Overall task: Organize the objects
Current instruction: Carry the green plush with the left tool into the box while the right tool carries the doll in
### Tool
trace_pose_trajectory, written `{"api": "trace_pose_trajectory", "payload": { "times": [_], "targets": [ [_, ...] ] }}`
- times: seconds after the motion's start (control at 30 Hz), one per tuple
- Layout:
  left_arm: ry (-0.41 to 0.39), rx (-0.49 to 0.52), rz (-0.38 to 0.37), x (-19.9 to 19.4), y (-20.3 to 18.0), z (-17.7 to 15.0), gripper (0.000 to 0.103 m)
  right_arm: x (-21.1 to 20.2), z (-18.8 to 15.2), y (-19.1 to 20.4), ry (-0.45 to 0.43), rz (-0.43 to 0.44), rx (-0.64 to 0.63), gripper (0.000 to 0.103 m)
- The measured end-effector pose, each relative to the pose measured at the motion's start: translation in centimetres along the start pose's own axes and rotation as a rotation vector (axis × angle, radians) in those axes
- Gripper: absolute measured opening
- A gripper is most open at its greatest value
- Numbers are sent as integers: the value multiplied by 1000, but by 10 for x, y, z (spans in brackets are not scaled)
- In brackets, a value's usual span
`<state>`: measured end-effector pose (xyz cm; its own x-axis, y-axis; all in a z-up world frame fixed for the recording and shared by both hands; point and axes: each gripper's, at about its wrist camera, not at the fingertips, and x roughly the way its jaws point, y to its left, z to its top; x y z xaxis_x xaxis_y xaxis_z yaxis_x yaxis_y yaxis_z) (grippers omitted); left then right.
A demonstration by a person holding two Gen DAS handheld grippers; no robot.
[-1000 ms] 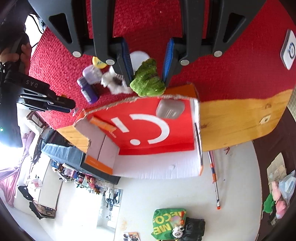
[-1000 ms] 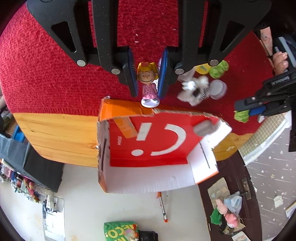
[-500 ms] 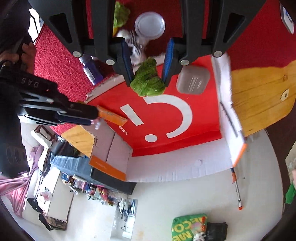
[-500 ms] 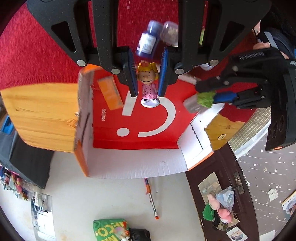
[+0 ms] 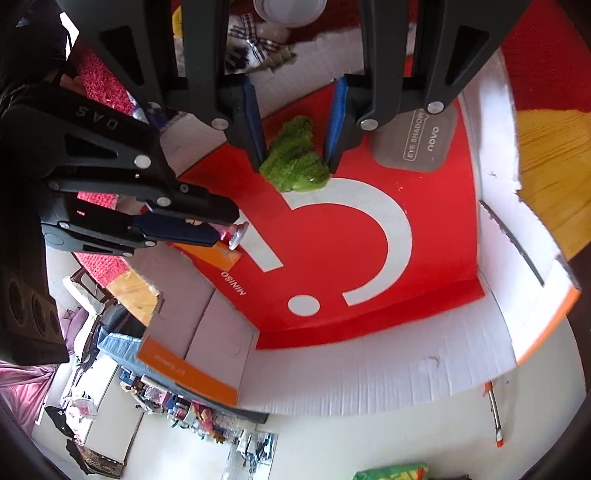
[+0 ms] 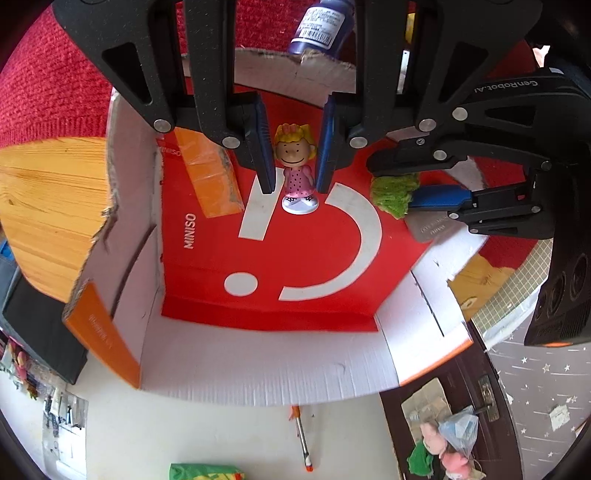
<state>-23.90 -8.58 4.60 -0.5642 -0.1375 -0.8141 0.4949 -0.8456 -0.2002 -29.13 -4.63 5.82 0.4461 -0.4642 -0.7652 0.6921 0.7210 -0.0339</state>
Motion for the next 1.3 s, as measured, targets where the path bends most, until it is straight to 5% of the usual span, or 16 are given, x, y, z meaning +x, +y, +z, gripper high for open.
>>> {"api": "trace_pose_trajectory", "payload": {
  "times": [1.3],
  "targets": [
    [-44, 15, 16, 7, -2, -2, 39, 19, -6, 9, 12, -66, -79, 22]
  ]
}}
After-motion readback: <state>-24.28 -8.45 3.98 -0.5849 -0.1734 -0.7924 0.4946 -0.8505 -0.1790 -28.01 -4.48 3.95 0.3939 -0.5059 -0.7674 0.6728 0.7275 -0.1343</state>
